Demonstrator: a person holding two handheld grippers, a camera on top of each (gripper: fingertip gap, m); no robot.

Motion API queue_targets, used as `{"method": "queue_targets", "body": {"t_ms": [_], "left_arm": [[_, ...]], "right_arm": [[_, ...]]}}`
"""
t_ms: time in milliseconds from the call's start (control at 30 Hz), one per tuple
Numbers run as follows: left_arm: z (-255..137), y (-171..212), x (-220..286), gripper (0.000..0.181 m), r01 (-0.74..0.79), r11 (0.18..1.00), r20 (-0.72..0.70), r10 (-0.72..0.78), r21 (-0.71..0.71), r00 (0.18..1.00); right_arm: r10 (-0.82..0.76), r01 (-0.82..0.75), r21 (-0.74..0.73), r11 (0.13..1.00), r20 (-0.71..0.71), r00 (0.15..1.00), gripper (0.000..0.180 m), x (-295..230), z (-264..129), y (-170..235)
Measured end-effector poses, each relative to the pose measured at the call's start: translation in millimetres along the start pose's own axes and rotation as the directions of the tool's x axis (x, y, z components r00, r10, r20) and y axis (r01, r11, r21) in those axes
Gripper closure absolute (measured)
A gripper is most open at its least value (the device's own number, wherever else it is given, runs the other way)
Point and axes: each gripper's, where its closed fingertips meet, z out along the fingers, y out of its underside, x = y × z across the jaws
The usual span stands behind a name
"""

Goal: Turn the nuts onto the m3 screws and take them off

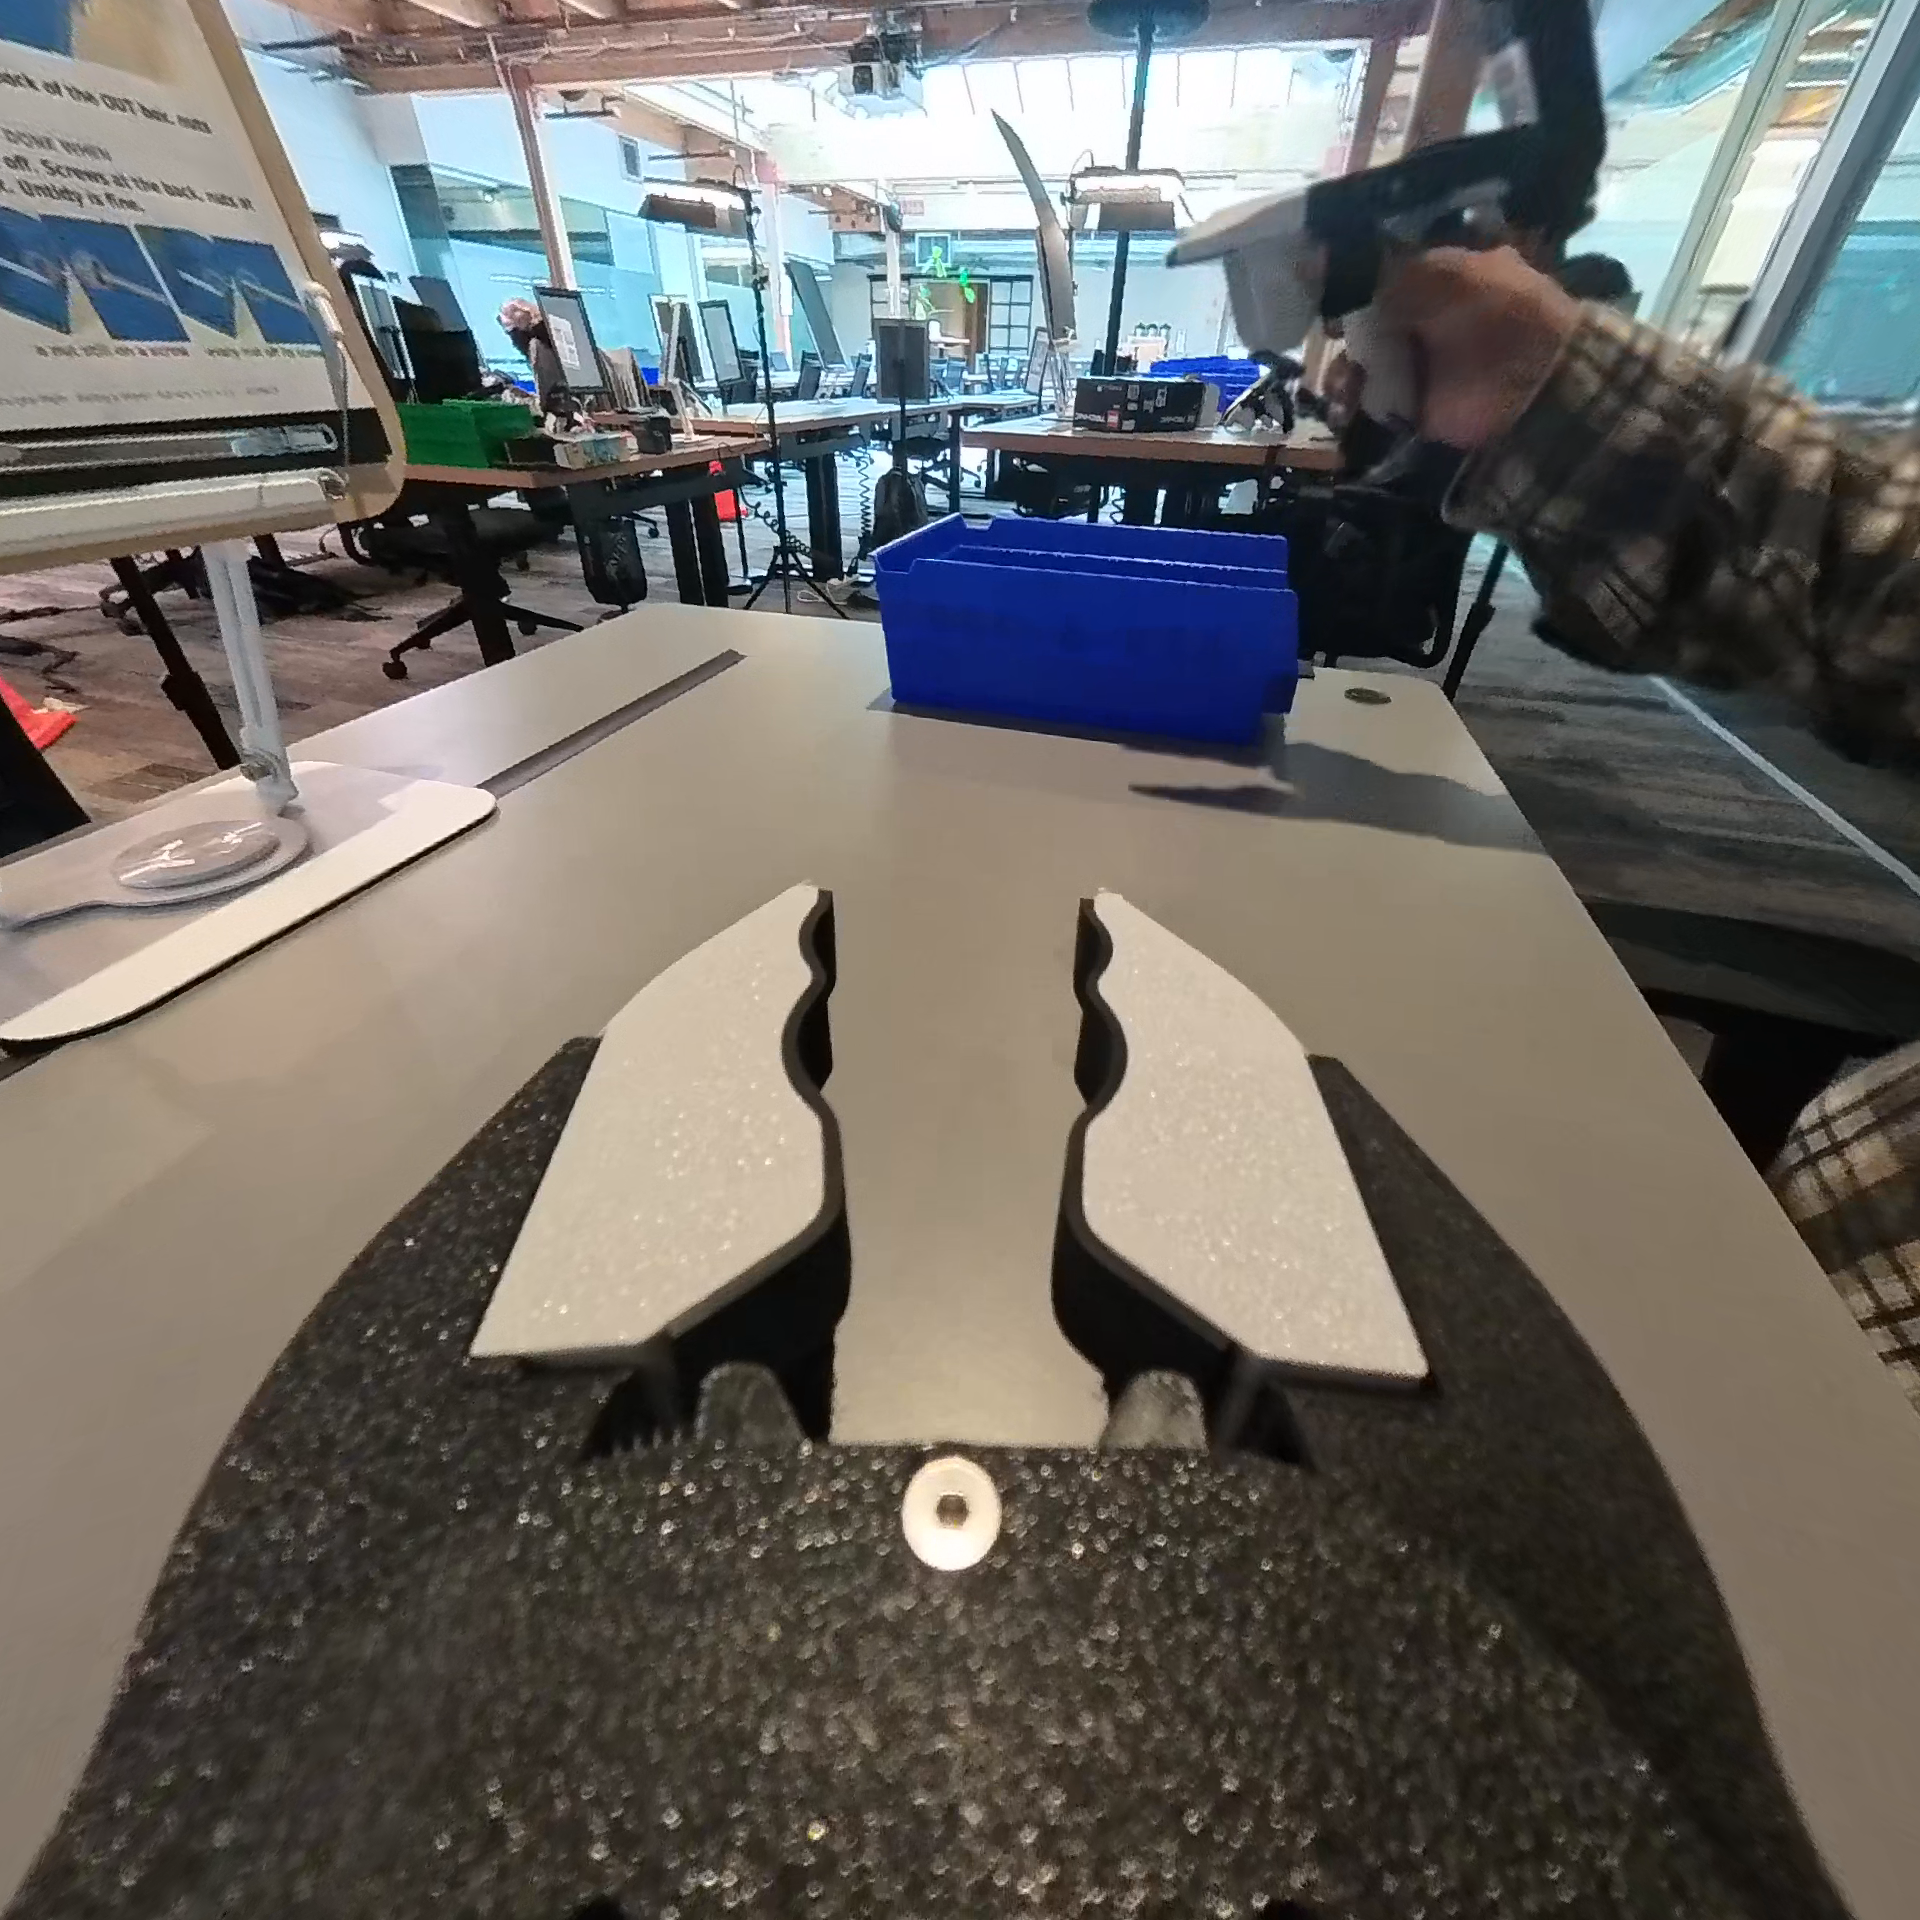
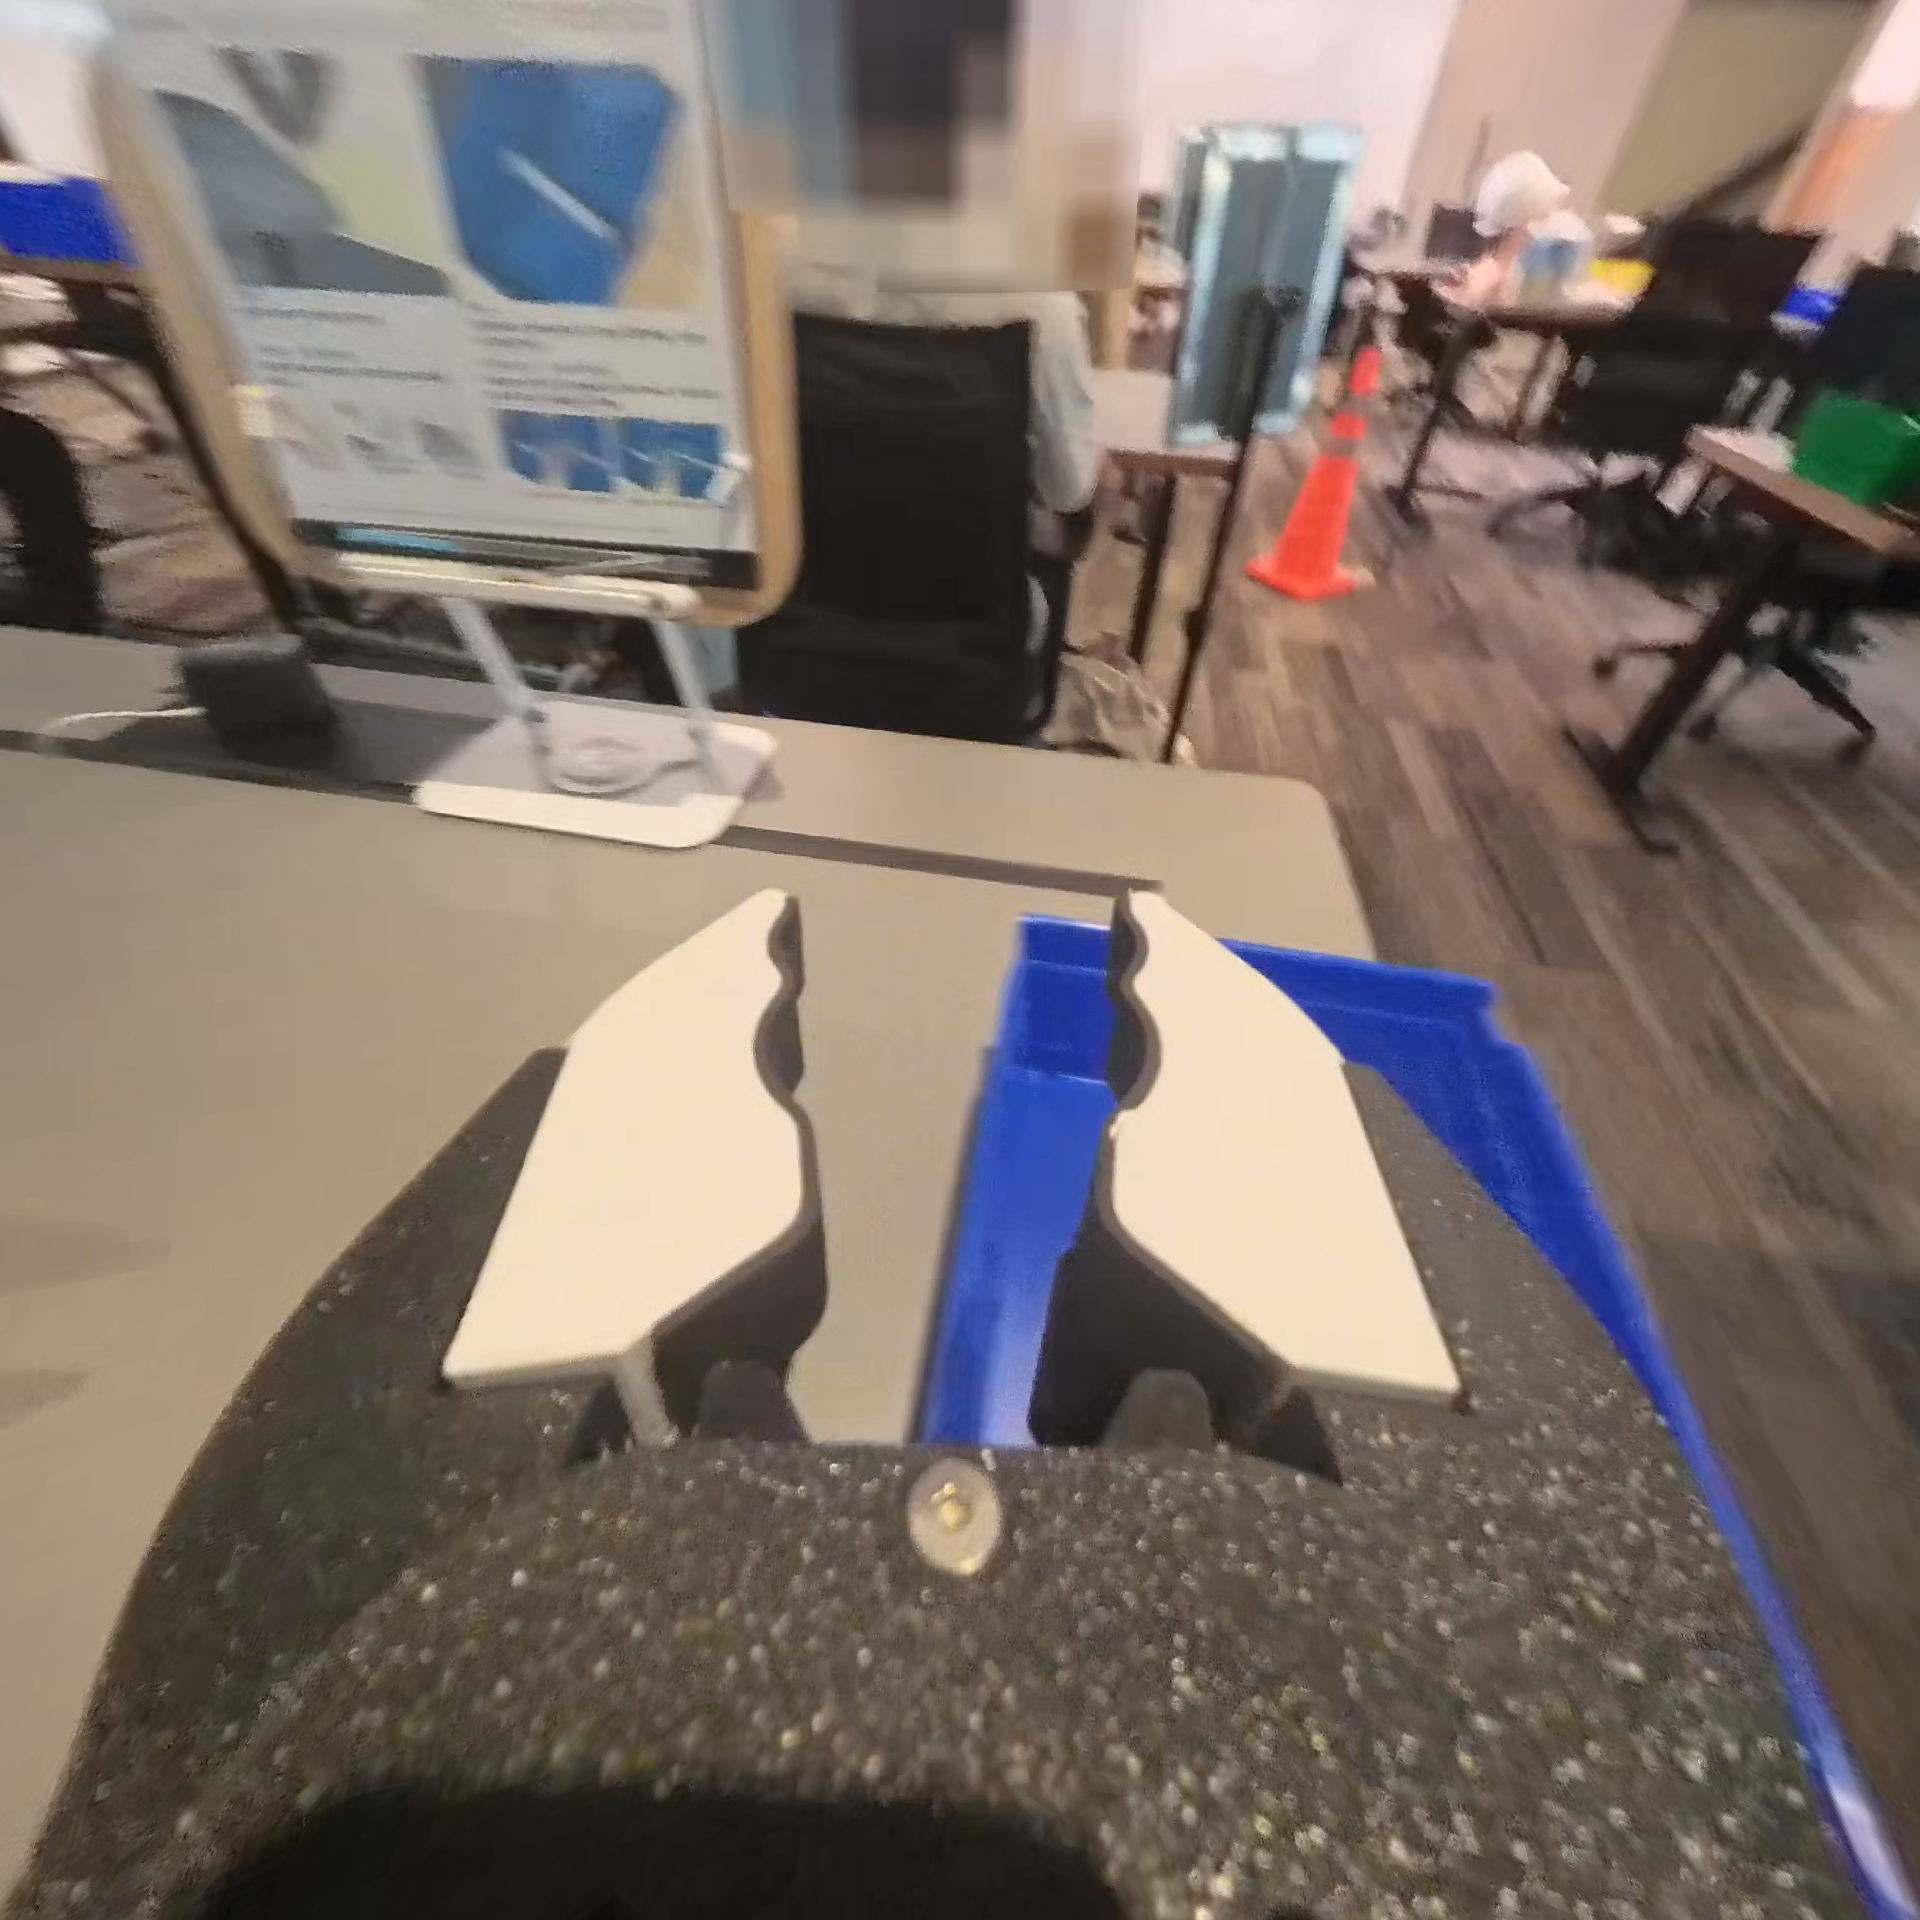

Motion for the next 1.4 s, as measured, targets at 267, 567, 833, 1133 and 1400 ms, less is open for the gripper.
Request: {"method": "queue_targets", "body": {"t_ms": [267,567,833,1133,1400], "left_arm": [[-2,1,-4,0.137,-0.001,1.0,0.014,0.001,-0.001,1.0],[-5,4,-11,0.137,0.009,1.0,0.032,-0.008,-0.008,0.999],[-6,8,-16,0.137,0.019,0.999,0.055,-0.018,-0.026,0.998],[-53,-31,-12,0.138,-0.003,1.0,0.204,0.009,-0.029,0.979],[-193,-86,-24,0.139,-0.041,0.979,0.476,0.134,-0.2,0.869]], "right_arm": [[0.034,-0.111,0.163,0.98,0.412,0.911,0.114,-161,25,38],[0.081,-0.192,0.167,0.967,0.514,0.854,0.108,-225,78,86],[0.025,-0.121,0.169,0.978,0.482,0.876,0.111,-226,85,99],[-0.032,-0.048,0.162,0.986,0.462,0.887,0.109,-227,82,104],[-0.04,-0.042,0.157,0.987,0.487,0.873,0.107,-236,79,105]]}}
